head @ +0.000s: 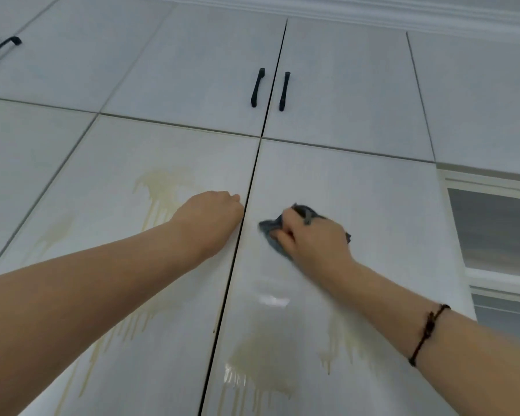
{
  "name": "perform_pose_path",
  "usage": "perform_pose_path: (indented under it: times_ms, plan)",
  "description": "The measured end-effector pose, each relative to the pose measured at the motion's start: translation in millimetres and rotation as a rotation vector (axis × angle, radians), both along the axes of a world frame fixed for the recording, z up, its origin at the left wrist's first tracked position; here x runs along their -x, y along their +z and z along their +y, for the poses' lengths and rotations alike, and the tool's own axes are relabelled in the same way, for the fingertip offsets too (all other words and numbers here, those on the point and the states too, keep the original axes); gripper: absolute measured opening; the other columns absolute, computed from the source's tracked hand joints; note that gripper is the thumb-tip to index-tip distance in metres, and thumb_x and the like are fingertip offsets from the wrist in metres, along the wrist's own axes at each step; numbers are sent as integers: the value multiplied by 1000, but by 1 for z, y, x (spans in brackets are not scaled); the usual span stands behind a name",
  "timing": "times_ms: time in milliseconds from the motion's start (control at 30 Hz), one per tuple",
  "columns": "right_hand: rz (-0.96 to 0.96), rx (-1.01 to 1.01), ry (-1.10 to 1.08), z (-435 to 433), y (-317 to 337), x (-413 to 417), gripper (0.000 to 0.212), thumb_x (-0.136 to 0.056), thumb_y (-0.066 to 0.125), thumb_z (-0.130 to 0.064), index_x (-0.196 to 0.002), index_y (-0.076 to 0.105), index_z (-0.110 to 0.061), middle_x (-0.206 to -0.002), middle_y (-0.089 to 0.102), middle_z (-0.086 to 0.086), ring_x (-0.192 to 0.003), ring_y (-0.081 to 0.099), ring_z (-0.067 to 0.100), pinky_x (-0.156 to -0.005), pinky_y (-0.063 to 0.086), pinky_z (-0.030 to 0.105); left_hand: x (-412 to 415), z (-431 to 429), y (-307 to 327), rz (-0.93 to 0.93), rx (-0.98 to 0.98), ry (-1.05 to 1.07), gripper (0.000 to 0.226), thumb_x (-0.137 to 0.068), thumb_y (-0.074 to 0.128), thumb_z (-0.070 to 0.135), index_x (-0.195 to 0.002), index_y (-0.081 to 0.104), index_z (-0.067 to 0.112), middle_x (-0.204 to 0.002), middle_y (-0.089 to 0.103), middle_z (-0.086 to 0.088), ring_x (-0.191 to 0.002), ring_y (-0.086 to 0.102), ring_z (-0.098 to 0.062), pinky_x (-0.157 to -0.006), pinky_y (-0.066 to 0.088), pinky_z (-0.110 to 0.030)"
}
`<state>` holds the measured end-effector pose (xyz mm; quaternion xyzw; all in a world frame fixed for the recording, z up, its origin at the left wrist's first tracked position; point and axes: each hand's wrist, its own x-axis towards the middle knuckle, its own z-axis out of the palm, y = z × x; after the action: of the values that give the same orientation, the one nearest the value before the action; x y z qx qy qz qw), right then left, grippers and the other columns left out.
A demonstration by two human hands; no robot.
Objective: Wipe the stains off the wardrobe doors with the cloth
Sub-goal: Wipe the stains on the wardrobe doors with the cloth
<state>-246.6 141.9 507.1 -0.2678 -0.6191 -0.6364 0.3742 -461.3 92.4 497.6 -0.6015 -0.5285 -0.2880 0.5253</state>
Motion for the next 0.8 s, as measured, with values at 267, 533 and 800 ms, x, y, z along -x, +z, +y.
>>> perform_pose_path:
  times_ms: [267, 533, 800]
  plan:
    - [636, -18, 157, -14, 64, -36, 39, -101, 46, -50, -95, 55, -12, -86, 64, 14, -83, 63, 36, -63, 44, 39, -16, -9, 14, -34, -46, 21, 32, -78, 50, -10, -64, 33, 12, -63, 36, -4, -51, 33, -16, -54, 36, -31]
    - [204, 25, 20, -18, 6, -34, 31, -100, 42, -44, -88, 56, -19, -70, 58, 5, -56, 54, 26, -55, 40, 32, -33, -3, -1, -14, 0, 120, 29, -79, 52, -14, -72, 38, 10, -89, 43, -7, -55, 32, -17, -52, 29, -29]
    - [352, 74, 205, -11, -29, -10, 26, -97, 50, -38, -82, 50, -17, -60, 53, 2, -52, 50, 27, -46, 40, 32, -29, 21, -23, 15, -67, 243, 46, -85, 43, -9, -130, 52, -3, -153, 22, -32, -133, 43, -37, -90, 46, -37]
